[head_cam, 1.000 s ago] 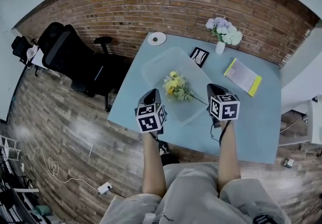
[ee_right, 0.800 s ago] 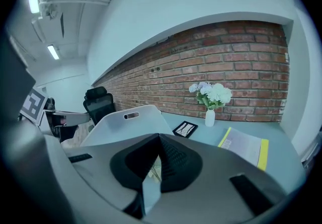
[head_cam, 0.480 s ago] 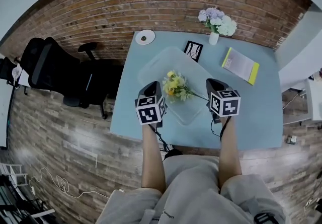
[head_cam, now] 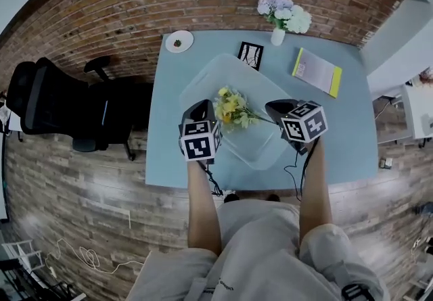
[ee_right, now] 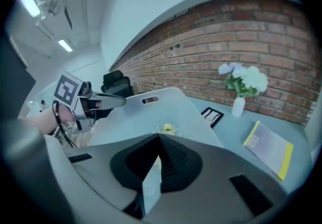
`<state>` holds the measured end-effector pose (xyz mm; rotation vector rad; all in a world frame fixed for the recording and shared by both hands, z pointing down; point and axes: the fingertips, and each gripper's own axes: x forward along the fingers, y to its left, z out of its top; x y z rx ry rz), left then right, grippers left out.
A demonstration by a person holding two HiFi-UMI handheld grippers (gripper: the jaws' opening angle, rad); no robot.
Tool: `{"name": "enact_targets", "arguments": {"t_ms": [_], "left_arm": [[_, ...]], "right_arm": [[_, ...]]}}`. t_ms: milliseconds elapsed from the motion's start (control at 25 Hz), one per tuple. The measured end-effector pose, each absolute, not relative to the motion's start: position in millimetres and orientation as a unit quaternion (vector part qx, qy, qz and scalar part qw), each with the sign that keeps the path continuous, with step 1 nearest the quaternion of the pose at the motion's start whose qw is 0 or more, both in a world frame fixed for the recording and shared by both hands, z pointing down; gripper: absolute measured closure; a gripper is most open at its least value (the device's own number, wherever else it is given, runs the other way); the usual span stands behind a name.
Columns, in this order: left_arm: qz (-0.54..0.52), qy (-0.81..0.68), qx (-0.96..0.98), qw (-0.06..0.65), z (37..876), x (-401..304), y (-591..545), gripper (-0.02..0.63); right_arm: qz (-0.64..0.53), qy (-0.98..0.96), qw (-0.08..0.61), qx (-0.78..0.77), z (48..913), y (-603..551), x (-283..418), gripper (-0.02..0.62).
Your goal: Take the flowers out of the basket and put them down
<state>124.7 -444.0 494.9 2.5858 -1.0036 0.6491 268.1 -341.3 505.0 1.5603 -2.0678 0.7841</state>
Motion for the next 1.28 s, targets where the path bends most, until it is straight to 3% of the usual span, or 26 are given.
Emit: {"name": "enact_targets", "arguments": {"t_ms": [320, 640, 920, 1000, 1280], "left_arm": [[0.236, -0.273, 0.922, 0.144, 494.7, 136.8, -450.1, 0.586], [0.244, -0.226, 0.928, 0.167, 497.6, 137.3, -449.8, 0.586], [0.247, -0.185, 0.939, 0.149, 493.6, 143.7, -442.2, 0.586], [0.238, -0.18, 0.942, 0.153, 492.4, 141.2, -443.3, 0.586], [0.215, -0.176, 0.946, 0.169, 489.6, 135.3, -441.2, 0.586]], "right_arm": [[0.302, -0.769, 0.34, 0.449, 560.8, -374.7, 240.6, 0.571], [0.353, -0.729, 0.408, 0.421, 623.7, -367.5, 242.9, 0.565], [0.363, -0.702, 0.46, 0.405, 652.1, -365.4, 254.1, 0.482], [0.356, -0.696, 0.478, 0.4, 662.1, -367.8, 253.8, 0.424], [0.348, -0.668, 0.529, 0.391, 698.3, -367.7, 260.3, 0.42]]}}
